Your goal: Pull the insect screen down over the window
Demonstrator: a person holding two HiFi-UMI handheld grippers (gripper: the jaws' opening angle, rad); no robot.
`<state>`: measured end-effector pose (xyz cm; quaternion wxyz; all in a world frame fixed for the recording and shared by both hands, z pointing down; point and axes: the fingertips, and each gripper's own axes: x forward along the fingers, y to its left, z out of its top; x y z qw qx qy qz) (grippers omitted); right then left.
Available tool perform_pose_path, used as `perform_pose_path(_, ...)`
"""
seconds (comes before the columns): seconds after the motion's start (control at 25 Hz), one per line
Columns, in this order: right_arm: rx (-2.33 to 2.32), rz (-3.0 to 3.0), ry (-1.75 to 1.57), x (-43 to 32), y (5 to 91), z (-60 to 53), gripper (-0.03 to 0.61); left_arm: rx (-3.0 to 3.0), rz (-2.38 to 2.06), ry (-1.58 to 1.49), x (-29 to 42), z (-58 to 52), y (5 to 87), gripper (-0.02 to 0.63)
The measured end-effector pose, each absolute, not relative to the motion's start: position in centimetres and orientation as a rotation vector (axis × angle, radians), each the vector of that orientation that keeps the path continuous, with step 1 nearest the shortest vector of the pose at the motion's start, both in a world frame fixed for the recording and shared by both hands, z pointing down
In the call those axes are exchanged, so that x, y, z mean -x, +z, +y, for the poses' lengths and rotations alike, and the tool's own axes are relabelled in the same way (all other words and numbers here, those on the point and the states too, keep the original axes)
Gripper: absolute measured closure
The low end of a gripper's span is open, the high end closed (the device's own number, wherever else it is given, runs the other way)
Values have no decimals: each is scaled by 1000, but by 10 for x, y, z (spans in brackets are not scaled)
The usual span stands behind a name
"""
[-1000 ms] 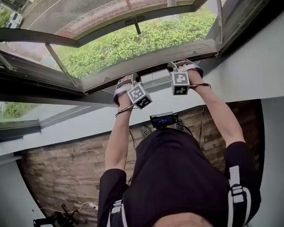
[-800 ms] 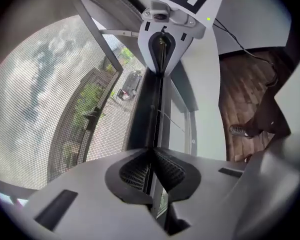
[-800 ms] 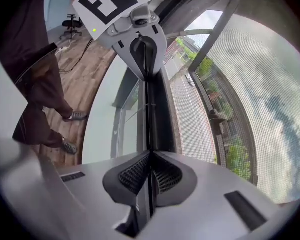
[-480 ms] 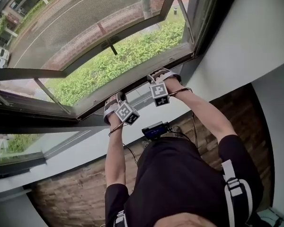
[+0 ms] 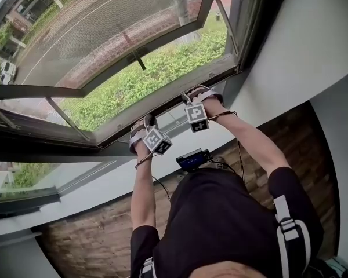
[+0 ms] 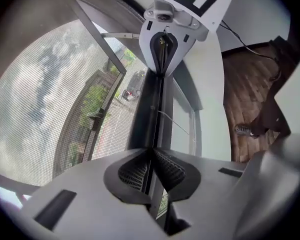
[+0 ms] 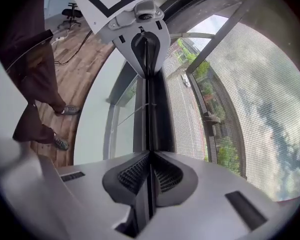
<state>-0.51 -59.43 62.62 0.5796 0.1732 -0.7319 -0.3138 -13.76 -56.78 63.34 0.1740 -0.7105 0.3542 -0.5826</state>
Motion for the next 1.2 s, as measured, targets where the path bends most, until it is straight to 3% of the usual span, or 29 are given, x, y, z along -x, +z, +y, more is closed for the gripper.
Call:
perform_pose_path(0.32, -576, -1819, -736, -13, 588, -576, 551, 2154, 1238, -1491, 134, -549, 591, 588)
perform_pose_path(0.76, -827, -2370, -209, -64, 545, -499, 551, 2864, 2013, -339, 126, -458, 519, 588)
perform_pose_path(1.2, -967, -2565, 239, -104, 570, -407, 551, 2843, 2243, 116, 158, -339, 493, 588)
